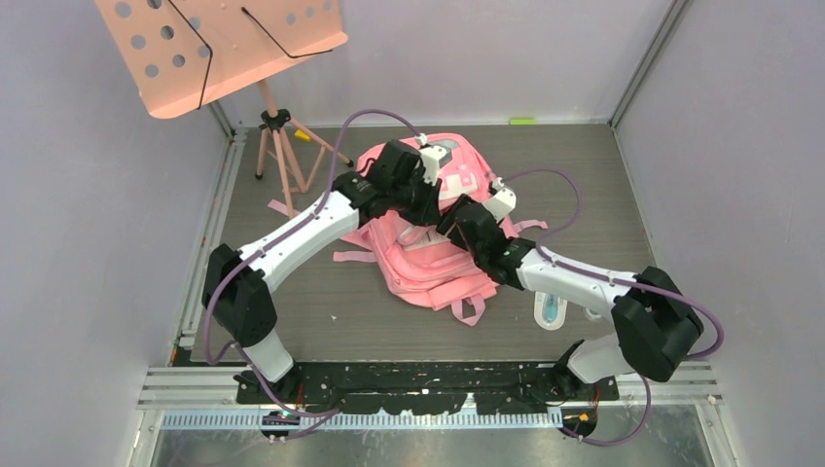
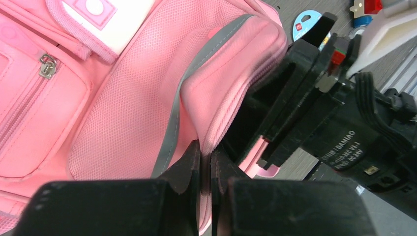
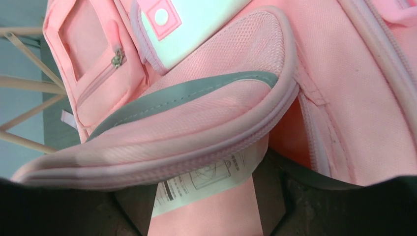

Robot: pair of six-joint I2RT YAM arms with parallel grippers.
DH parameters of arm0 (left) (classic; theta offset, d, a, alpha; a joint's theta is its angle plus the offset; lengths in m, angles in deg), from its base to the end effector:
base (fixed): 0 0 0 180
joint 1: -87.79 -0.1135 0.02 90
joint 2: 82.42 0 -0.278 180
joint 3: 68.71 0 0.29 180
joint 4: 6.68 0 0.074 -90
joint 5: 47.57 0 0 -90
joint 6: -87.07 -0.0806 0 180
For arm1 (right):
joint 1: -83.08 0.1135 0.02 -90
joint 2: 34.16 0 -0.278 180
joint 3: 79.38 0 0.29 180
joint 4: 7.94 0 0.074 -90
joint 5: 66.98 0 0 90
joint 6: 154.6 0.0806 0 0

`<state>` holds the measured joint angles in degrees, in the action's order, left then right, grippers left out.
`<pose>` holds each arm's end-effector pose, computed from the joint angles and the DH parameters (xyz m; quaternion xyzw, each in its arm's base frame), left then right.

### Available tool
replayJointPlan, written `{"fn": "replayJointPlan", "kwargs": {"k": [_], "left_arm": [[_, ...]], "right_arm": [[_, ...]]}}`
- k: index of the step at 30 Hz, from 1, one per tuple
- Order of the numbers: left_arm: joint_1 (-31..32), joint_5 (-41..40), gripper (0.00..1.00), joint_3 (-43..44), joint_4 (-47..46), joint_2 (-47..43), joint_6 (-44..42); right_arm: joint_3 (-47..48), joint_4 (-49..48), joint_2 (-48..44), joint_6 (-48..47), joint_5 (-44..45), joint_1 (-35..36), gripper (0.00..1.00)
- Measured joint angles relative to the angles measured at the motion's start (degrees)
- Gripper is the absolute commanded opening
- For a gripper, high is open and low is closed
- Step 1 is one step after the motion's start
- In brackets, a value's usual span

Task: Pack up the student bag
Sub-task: Place the stationery in the student bag.

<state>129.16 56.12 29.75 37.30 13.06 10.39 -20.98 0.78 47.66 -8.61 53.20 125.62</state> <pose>0.3259 -0.3125 0.3054 0.2669 0.8646 -0.2855 0.3159 0.2987 0.2191 0.1970 0.2240 0.8245 0.2052 0.4774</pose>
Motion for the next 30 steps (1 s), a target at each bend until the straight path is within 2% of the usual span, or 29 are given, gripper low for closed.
{"fn": "replayJointPlan", "kwargs": {"k": [12,20,26,30], "left_arm": [[0.3,-0.3,0.00,0.0,1.3,-0.1,-0.4],[0.3,-2.4,0.00,0.8,2.7,-0.1,-0.3],[0.3,-3.1,0.00,0.8,3.0,-0.1,-0.4],[0.3,-2.7,0.00,0.8,3.0,-0.1,-0.2]], "right_arm": [[2.2,21.3,-12.9,-6.4,-2.1,-0.2,0.74],[6.2,41.4,-18.7,-7.9,-0.7,-3.8,0.77],[6.2,53.7,-26.3,-6.6,-5.1,-17.6,0.77],[5.6,60.1,-27.8,-5.6,-8.9,-26.3,0.77]]}}
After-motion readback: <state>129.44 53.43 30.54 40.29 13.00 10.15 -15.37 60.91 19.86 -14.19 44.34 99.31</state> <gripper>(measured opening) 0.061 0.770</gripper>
